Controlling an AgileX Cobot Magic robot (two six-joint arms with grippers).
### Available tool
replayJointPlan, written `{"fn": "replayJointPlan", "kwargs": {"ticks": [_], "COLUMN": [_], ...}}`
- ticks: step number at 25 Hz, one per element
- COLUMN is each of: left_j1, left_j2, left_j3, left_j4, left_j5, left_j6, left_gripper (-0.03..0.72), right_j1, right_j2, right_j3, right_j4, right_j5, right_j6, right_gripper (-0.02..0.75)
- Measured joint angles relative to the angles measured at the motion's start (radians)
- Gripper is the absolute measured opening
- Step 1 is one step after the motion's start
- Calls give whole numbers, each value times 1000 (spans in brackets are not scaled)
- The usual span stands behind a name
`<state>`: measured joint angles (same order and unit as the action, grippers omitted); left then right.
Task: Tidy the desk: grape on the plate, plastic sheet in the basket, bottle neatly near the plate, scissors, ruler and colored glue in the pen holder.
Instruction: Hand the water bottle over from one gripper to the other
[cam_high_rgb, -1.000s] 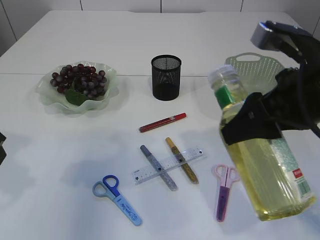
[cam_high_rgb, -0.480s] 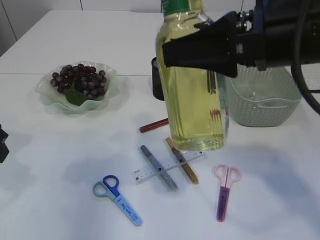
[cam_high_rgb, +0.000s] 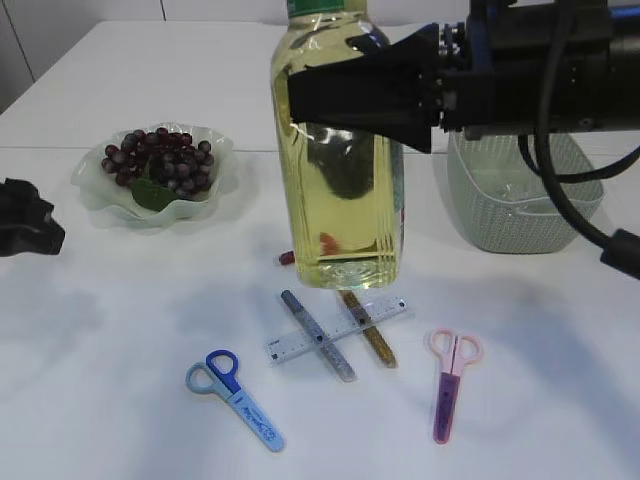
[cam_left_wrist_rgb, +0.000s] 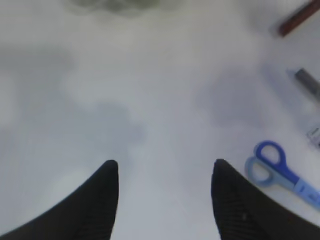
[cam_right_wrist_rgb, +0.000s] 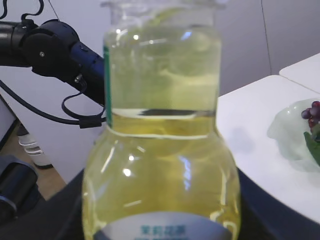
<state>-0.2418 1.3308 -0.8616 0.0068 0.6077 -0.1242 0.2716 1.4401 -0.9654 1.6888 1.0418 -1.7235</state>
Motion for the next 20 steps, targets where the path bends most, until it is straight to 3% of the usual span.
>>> {"fn": "replayJointPlan", "kwargs": {"ticks": [8,14,17,20], "left_j1": [0,-14,-31,-34], "left_j2": [-11,-29,-32,-32], "left_j3": [71,272,354,382], "left_j4": [-14,-28,86,368], "left_j5": [-397,-949,-1176,-1347], "left_j6": [0,-57,-225,-470], "left_gripper": [432,432,432,432], "right_j1": [0,0,0,0], "right_j2": [4,4,4,4], "right_j3": [-4,-5,-5,-5], "right_j4": [9,11,13,15], "right_j5": [-4,-21,-44,-75], "right_j6": [-55,-72,-81,-81], "right_gripper": [461,461,461,461]}}
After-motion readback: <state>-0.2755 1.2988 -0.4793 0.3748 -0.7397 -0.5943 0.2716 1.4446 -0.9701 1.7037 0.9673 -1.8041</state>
